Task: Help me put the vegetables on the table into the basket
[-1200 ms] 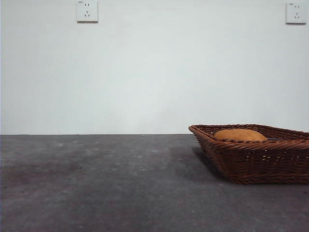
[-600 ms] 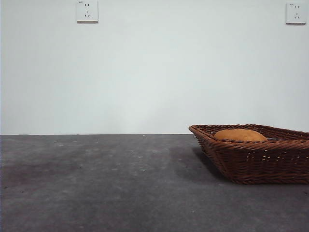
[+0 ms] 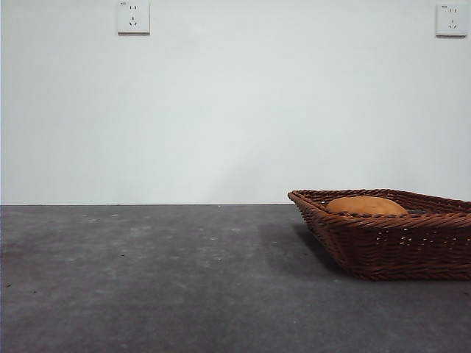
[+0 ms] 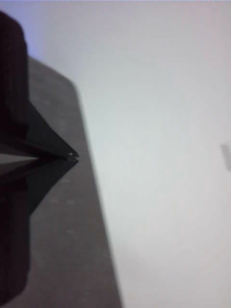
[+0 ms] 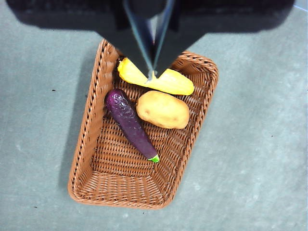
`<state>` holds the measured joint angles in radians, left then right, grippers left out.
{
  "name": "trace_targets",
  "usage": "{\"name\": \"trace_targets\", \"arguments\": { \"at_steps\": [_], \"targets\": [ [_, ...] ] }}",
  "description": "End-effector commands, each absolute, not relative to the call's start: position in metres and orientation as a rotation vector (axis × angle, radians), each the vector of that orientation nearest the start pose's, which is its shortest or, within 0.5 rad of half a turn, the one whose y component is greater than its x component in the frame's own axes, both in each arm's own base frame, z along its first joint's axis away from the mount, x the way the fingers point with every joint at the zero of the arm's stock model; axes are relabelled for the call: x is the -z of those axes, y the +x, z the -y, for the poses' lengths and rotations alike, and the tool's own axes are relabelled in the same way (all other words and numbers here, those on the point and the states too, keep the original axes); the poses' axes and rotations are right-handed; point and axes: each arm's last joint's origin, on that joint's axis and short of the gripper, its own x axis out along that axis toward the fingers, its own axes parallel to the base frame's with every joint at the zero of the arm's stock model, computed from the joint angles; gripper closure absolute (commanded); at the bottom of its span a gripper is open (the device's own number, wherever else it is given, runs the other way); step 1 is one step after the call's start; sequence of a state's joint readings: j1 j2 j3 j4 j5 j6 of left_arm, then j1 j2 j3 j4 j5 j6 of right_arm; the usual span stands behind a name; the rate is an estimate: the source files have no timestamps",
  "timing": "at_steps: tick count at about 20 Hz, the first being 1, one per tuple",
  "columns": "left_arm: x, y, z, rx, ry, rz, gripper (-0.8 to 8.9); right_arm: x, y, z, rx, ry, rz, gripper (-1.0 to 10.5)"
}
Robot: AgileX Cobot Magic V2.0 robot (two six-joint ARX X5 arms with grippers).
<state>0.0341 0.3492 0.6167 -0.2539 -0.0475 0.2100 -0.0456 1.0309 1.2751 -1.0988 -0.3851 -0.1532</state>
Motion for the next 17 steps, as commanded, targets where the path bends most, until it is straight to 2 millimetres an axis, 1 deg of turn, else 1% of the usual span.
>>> {"name": "trace_targets", "arguments": {
  "at_steps": [1,2,5,7,9,11,14,17],
  "targets": [
    [-0.278,0.087,-0.007,-0.101,0.217,-0.037,8.17,-0.376,0.171,-0.003,-0.38,0.041,-0.807,9.5],
    [-0.258,0.088,-0.007,-0.101,0.206,-0.058,8.17,-0.376,0.171,-0.003,-0.38,0.041,-0.807,9.5],
    [-0.211,0.093,-0.007,-0.102,0.136,-0.073,8.17,-0.376,0.171,-0.003,-0.38,0.041,-0.807,9.5],
    [-0.185,0.096,-0.007,-0.104,0.077,-0.07,8.17,-0.376,0.171,-0.003,-0.38,0.041,-0.807,9.5],
    [-0.165,0.098,-0.007,-0.105,0.031,-0.08,8.17,-0.376,0.171,-0.003,-0.38,0.041,-0.807,9.5],
    [-0.154,0.097,-0.007,-0.107,0.013,-0.115,8.17,-0.376,0.171,-0.003,-0.38,0.041,-0.807,9.5],
    [-0.15,0.096,-0.008,-0.121,0.01,-0.162,8.17,-0.376,0.171,-0.003,-0.38,0.041,-0.807,9.5],
    [-0.15,0.096,-0.007,-0.098,0.004,-0.164,8.17,-0.376,0.171,-0.003,-0.38,0.041,-0.807,9.5]
  ]
}}
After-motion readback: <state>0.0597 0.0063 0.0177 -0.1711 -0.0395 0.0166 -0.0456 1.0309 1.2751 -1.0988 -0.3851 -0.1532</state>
